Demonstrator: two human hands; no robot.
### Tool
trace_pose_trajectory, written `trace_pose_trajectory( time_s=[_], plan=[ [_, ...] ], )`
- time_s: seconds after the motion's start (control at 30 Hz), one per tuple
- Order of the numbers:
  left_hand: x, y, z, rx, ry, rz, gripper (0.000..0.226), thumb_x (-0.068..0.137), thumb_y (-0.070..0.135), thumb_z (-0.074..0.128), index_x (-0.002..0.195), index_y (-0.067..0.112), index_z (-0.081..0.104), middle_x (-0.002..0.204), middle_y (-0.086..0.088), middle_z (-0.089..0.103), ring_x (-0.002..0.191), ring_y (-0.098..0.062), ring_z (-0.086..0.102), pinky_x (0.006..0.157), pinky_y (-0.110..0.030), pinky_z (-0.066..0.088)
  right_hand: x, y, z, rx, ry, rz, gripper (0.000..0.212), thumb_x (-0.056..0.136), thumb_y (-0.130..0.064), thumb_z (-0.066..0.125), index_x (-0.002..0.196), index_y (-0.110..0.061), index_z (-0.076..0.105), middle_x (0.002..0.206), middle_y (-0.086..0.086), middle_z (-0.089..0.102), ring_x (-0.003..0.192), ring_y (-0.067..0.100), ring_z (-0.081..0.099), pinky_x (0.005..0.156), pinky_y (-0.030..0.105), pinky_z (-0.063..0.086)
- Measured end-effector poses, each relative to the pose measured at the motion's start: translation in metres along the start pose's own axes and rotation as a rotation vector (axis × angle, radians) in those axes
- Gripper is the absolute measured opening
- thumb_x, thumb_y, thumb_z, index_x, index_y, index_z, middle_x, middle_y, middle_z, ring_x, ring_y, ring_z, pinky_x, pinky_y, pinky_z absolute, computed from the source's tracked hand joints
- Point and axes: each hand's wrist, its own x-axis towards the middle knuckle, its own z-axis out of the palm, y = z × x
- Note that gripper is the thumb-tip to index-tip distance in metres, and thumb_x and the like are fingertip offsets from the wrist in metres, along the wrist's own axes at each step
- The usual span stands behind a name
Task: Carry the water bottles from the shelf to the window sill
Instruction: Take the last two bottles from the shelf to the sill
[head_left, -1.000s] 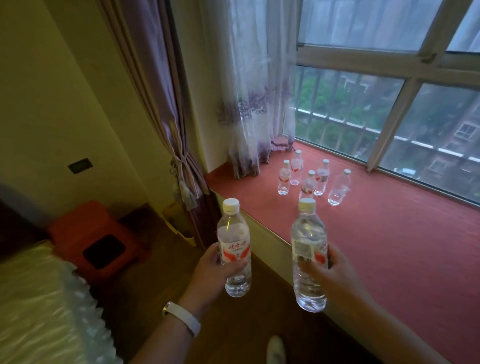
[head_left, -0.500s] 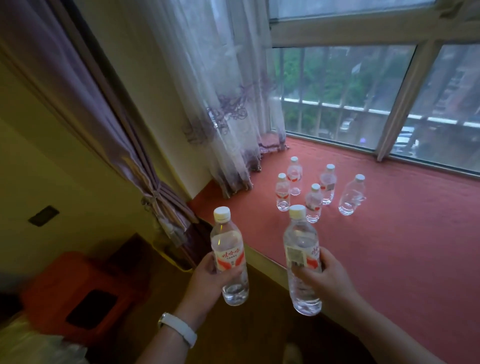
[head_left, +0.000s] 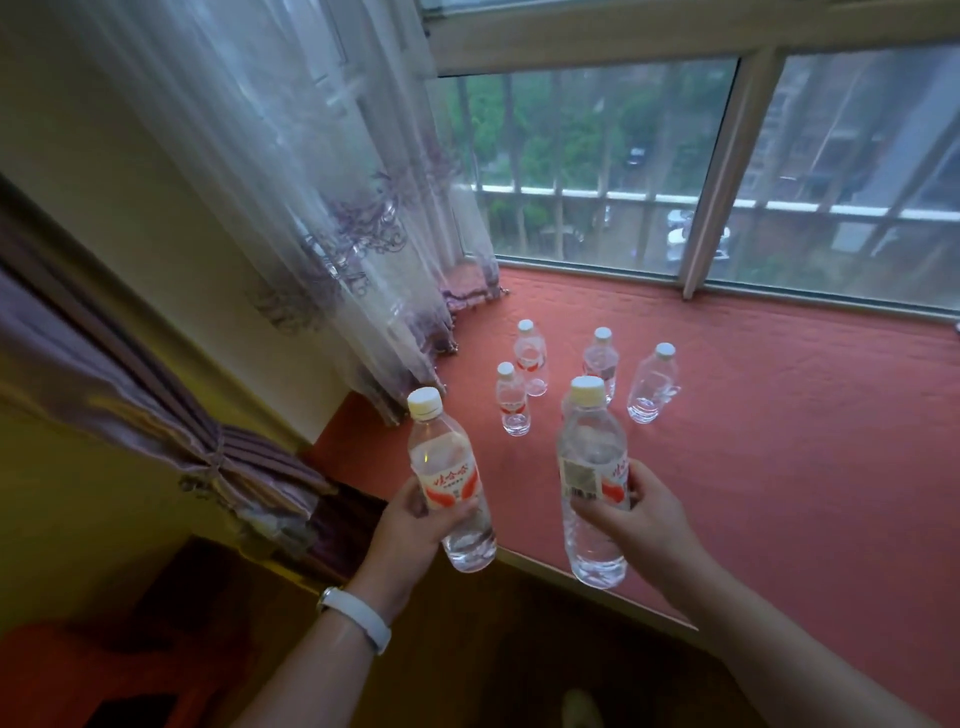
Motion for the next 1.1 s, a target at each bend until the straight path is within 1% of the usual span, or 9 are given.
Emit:
trace_pose_trajectory(
  time_s=[0.13,0.33,0.5,0.63,0.77,0.87,0.93,1.0,1.1],
  plan=[
    [0.032,-0.006,0.0,0.011,-0.055,-0.013,0.039,0.079,0.004,0.079,0.116,0.008,0.065,0.109,-0.008,0.076,0.101,-0.02,0.073,0.087,-0.032,0.058,0.011,0.006,0.005,-0.01,0.078,0.031,0.038,0.071,-0.017,0.086,0.101,-0.029,0.066,0.093,-0.01,0.076,0.083,0.007,0.072,0.072,0.025,0.055],
    [0.094,-0.045,-0.007,0.07,-0.155,0.001,0.043,0.077,0.003,0.082,0.115,0.008,0.063,0.106,-0.009,0.076,0.101,-0.023,0.073,0.085,-0.031,0.057,0.038,0.045,0.022,-0.064,0.195,0.016,0.037,0.071,-0.017,0.085,0.1,-0.029,0.066,0.091,-0.013,0.075,0.082,0.004,0.071,0.073,0.026,0.055],
    [0.147,-0.097,-0.006,0.077,-0.12,0.026,0.054,0.071,0.0,0.085,0.117,0.001,0.058,0.111,-0.016,0.073,0.105,-0.03,0.07,0.094,-0.043,0.055,0.071,0.09,0.044,-0.061,0.27,-0.028,0.037,0.07,-0.01,0.086,0.097,-0.026,0.065,0.085,-0.017,0.075,0.076,-0.002,0.069,0.063,0.011,0.051],
    [0.185,-0.136,-0.003,0.073,-0.15,0.059,0.051,0.072,-0.003,0.083,0.117,0.0,0.059,0.112,-0.018,0.073,0.106,-0.032,0.07,0.097,-0.047,0.054,0.096,0.125,0.05,-0.044,0.323,-0.05,0.039,0.071,-0.01,0.086,0.1,-0.026,0.065,0.09,-0.006,0.076,0.083,0.006,0.071,0.075,0.023,0.055],
    [0.213,-0.164,0.001,0.063,-0.206,0.087,0.047,0.072,-0.003,0.082,0.114,0.004,0.063,0.108,-0.013,0.075,0.104,-0.03,0.071,0.094,-0.042,0.055,0.118,0.157,0.047,-0.048,0.35,-0.08,0.04,0.07,-0.012,0.086,0.103,-0.023,0.066,0.092,-0.004,0.076,0.085,0.009,0.071,0.082,0.035,0.057],
    [0.233,-0.183,0.006,0.029,-0.239,0.118,0.048,0.072,0.0,0.083,0.116,0.007,0.065,0.107,-0.009,0.076,0.101,-0.023,0.073,0.083,-0.031,0.058,0.138,0.18,0.048,-0.061,0.379,-0.129,0.044,0.062,-0.028,0.085,0.102,-0.028,0.065,0.093,-0.011,0.075,0.085,0.005,0.07,0.078,0.03,0.055],
    [0.248,-0.194,0.013,0.009,-0.261,0.158,0.051,0.071,0.001,0.082,0.118,0.005,0.064,0.109,-0.012,0.075,0.099,-0.023,0.073,0.082,-0.029,0.057,0.153,0.192,0.047,-0.066,0.4,-0.158,0.044,0.06,-0.031,0.083,0.1,-0.029,0.064,0.092,-0.015,0.074,0.084,0.002,0.07,0.074,0.024,0.052],
    [0.262,-0.204,0.018,-0.006,-0.277,0.2,0.053,0.073,-0.004,0.079,0.122,0.003,0.061,0.113,-0.016,0.073,0.102,-0.025,0.071,0.088,-0.034,0.055,0.169,0.202,0.046,-0.088,0.401,-0.2,0.042,0.064,-0.024,0.085,0.101,-0.027,0.065,0.092,-0.016,0.075,0.083,0.001,0.07,0.074,0.025,0.052],
    [0.285,-0.219,0.026,-0.035,-0.298,0.277,0.052,0.074,-0.008,0.077,0.122,0.002,0.061,0.11,-0.011,0.074,0.099,-0.019,0.072,0.086,-0.029,0.056,0.191,0.22,0.043,-0.117,0.399,-0.255,0.045,0.07,-0.015,0.084,0.11,-0.02,0.065,0.097,-0.004,0.075,0.091,0.012,0.071,0.085,0.039,0.056]
  ],
)
